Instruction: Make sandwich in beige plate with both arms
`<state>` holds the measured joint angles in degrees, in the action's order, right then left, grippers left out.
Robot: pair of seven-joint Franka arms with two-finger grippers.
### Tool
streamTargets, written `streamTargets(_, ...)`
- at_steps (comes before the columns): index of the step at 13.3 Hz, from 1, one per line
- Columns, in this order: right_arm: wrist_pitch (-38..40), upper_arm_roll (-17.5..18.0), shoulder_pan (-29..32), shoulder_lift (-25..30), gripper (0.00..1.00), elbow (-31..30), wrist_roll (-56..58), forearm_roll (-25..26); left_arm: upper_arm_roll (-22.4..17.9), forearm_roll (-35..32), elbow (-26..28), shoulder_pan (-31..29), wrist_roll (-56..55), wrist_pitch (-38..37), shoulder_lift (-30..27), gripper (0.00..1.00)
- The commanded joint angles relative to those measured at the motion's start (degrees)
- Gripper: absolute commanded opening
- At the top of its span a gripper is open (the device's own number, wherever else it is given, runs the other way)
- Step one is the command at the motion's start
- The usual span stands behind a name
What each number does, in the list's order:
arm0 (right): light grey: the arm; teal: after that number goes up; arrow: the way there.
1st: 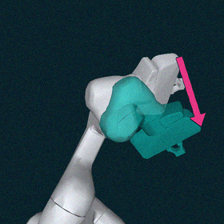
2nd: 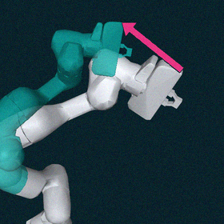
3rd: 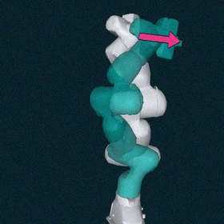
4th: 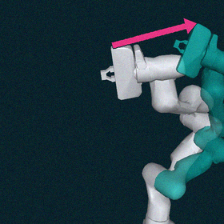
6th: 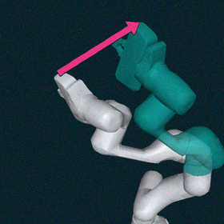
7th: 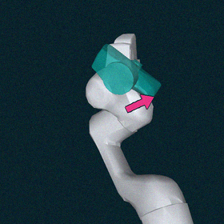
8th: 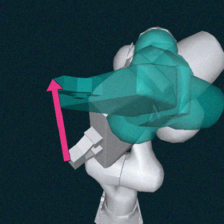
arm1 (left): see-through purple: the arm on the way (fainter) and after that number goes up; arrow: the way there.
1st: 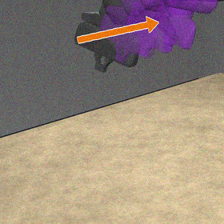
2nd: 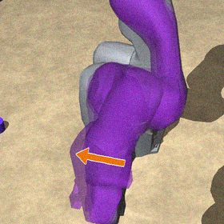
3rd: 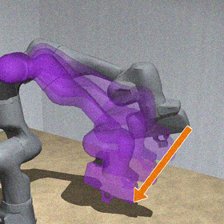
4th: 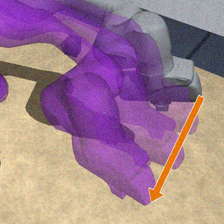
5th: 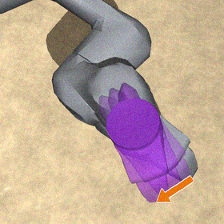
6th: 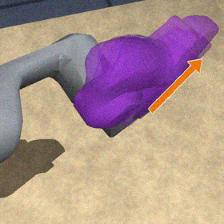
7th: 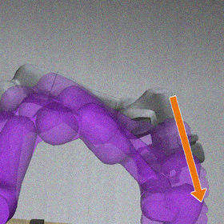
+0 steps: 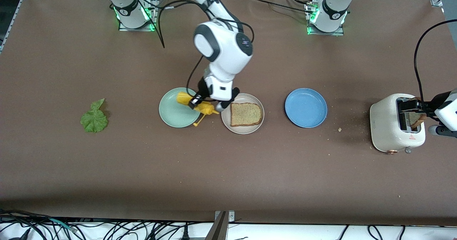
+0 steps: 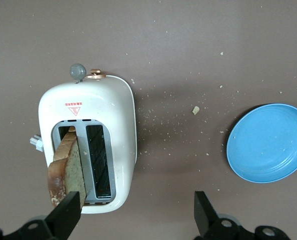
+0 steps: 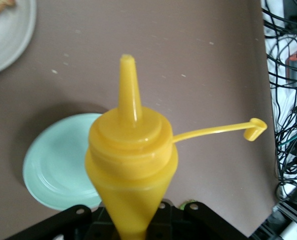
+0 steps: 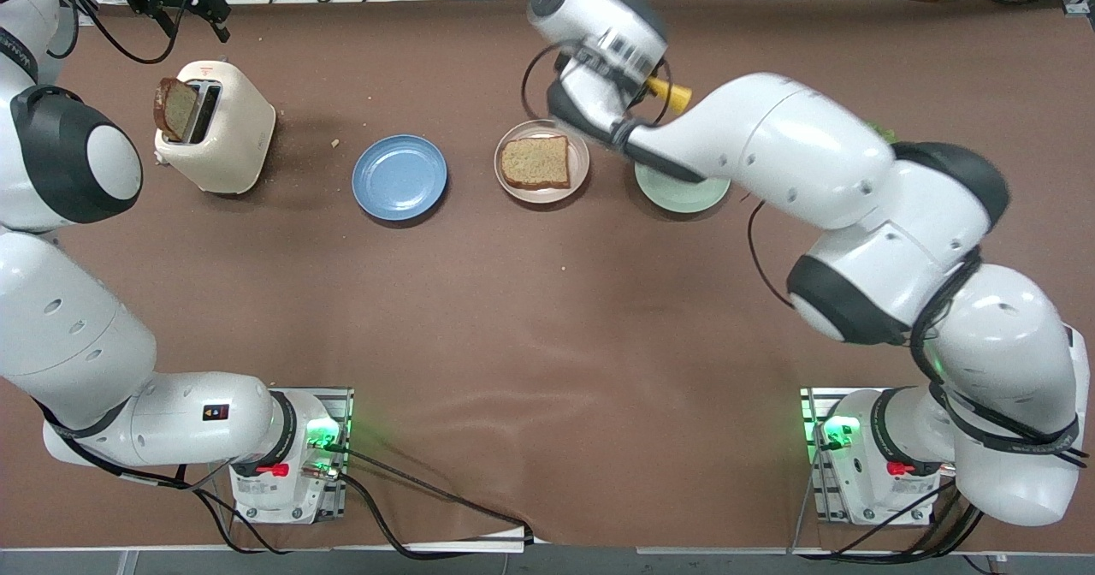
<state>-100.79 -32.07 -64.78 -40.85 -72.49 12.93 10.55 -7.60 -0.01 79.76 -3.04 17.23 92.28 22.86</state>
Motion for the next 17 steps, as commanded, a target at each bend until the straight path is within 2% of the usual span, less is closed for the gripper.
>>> streamTargets(1,0.2,-2.7,2.3,6.4,0.0,-3.6,7.8,-6.0,0.4,-1.7,0.0,-0.3,1.1,-0.6,-0.7,1.0)
streamTargets(4,0.2,-6.0,5.4,8.9,0.0,-4.4,12.2,-11.6,0.4,-1.7,0.0,-0.4,1.1,-0.6,-0.7,1.0)
streamTargets(5,0.2,-6.6,7.2,9.3,0.0,-4.4,14.2,-15.2,0.4,-1.7,0.0,-0.4,1.1,-0.6,-0.7,1.0)
streamTargets(11,0.6,-6.3,20.3,11.8,0.0,-6.1,25.3,-32.7,0.4,-1.7,0.0,-0.3,1.1,-0.7,-0.7,1.0)
streamTargets(14,-0.1,-3.1,27.8,12.5,0.0,-7.8,33.6,-38.7,0.4,-1.7,0.1,-0.4,1.1,-0.6,-0.7,1.0)
streamTargets(17,-1.8,1.3,36.3,14.7,0.0,-12.8,43.0,-45.9,0.4,-1.7,0.0,-0.3,1.1,-0.7,-0.7,1.0)
